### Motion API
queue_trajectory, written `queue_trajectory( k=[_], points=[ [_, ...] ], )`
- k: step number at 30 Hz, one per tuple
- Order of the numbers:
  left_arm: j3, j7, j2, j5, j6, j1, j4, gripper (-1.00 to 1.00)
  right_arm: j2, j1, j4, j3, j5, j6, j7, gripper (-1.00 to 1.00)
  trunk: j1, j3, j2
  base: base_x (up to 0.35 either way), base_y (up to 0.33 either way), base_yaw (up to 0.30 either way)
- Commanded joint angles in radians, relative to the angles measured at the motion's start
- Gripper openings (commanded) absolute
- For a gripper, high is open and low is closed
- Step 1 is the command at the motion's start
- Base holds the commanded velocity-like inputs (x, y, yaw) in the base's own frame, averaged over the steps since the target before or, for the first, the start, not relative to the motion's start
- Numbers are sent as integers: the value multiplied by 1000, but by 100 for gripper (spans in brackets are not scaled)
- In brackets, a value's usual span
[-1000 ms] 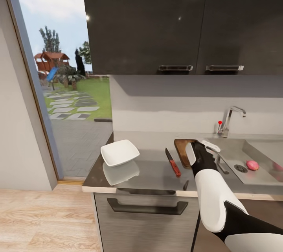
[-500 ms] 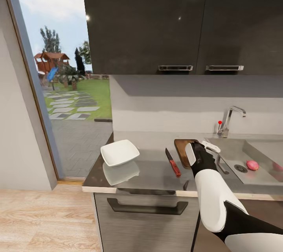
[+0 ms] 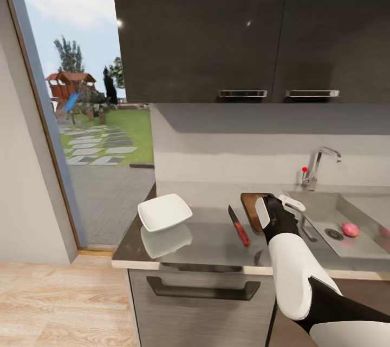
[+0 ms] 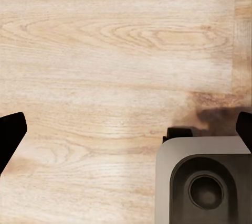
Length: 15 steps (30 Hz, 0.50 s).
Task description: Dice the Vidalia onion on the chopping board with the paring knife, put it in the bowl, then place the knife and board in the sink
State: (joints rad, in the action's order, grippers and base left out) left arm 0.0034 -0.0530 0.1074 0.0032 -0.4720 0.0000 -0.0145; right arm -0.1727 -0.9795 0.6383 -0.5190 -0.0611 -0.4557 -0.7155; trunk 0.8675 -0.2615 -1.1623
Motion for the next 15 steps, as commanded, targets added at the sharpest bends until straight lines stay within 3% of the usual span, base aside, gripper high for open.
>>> queue_trajectory(
  k=[1,9,15],
  points=[
    [0,-2,0,0,-2,0,-1,100,-1,-1,1,-4,-6,-8,1,100,0,-1,-1,187,0,0],
    [0,-2,0,0,-2,0,-1,100,0,-1,-19,-5,-6,13,1,100,0,-1,-1,200,0,0],
    [0,-2,0,0,-2,0,-1,100,14,-1,-28,-6,-7,42,-1,100,0,-1,-1,53,0,0]
  ],
)
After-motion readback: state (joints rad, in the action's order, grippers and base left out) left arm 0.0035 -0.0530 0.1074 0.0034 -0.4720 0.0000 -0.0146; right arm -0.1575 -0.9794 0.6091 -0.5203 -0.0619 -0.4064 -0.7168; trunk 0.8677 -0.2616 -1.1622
